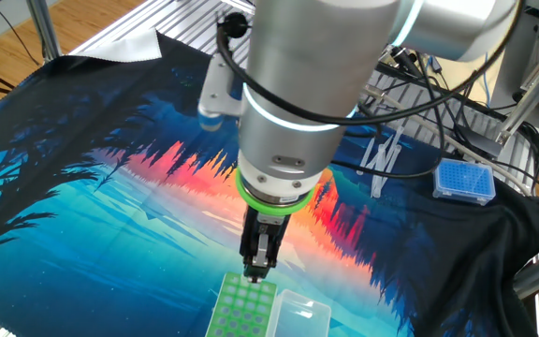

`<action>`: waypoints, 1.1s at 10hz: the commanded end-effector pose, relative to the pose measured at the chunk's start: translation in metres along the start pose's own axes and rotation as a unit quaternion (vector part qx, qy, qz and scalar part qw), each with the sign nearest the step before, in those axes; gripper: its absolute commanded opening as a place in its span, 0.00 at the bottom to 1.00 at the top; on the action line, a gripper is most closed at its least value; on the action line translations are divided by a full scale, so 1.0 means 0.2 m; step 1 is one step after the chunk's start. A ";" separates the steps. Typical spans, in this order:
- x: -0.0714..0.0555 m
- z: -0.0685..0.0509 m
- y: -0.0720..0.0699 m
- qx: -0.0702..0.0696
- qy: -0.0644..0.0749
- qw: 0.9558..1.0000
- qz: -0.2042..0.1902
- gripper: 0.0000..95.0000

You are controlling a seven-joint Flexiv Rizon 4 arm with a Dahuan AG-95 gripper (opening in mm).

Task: Insert a large pipette tip into the holder for large pipette tips

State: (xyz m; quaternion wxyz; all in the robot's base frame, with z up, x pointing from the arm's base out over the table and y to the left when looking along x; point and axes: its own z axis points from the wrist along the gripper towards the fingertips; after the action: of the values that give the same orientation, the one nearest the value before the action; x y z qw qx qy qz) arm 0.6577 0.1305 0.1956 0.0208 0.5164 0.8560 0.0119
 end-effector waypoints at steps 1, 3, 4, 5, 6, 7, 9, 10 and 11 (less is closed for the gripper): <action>0.00 0.00 0.00 -0.001 0.003 1.000 -0.007 0.40; 0.01 0.00 0.00 -0.003 0.004 1.000 -0.029 0.40; 0.01 -0.01 0.01 -0.004 0.006 0.999 -0.041 0.40; 0.02 -0.01 0.01 -0.006 0.007 0.999 -0.049 0.40; 0.02 -0.01 0.02 -0.007 0.009 0.998 -0.054 0.40; 0.03 -0.01 0.02 -0.007 0.009 0.998 -0.068 0.40; 0.04 -0.01 0.04 -0.011 0.014 0.995 -0.100 0.40; 0.04 -0.01 0.04 -0.014 0.019 0.994 -0.109 0.40; 0.04 -0.01 0.04 -0.018 0.025 0.993 -0.117 0.40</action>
State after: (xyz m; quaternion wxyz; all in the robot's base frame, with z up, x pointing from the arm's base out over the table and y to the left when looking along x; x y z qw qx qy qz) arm 0.6606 0.1403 0.1982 0.0109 0.4160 0.9086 0.0354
